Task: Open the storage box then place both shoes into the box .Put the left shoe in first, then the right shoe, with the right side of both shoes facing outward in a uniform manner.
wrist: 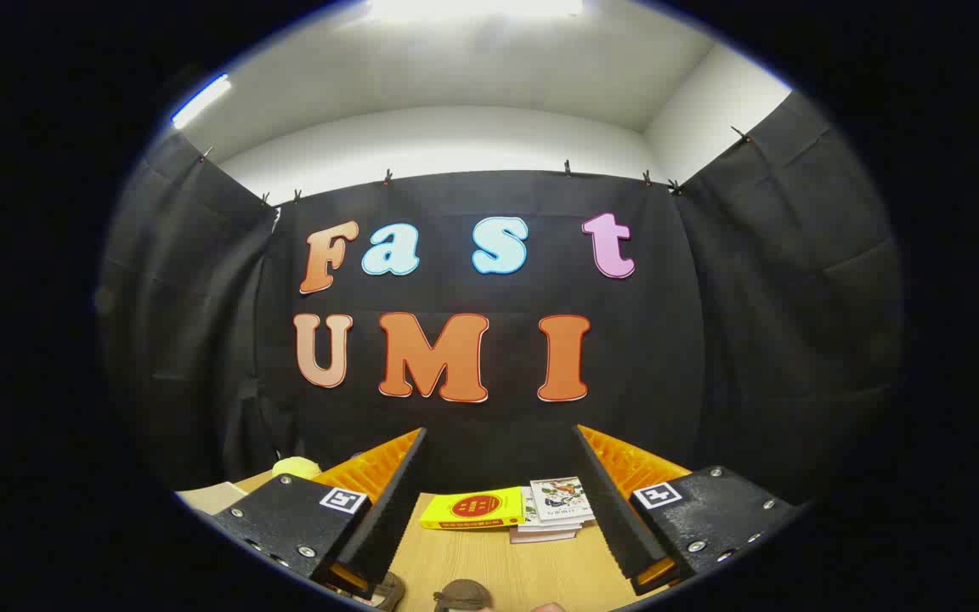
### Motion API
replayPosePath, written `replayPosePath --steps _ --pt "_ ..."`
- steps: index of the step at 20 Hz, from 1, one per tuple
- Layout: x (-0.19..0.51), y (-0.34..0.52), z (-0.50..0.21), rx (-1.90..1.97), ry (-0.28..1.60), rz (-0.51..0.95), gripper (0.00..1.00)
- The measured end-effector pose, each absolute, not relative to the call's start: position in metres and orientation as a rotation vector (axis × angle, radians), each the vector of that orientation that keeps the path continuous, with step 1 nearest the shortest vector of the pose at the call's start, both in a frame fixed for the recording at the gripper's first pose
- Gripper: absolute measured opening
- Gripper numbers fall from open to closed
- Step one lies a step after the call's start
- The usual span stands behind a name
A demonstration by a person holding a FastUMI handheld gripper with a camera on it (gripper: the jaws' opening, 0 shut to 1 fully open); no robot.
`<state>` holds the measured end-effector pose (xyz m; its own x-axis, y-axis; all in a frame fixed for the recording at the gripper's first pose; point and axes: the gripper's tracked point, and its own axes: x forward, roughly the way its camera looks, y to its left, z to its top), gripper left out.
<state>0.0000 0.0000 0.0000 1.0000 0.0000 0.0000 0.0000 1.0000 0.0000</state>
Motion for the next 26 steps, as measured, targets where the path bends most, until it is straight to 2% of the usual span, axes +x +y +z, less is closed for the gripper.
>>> replayPosePath --steps 14,21,26 --pt "0.005 0.017 0.002 0.042 0.005 0.043 0.98" --pt "0.002 0.062 -0.017 0.076 0.084 0.188 0.98" --pt "-0.006 0.103 -0.057 0.150 0.216 0.299 0.98"
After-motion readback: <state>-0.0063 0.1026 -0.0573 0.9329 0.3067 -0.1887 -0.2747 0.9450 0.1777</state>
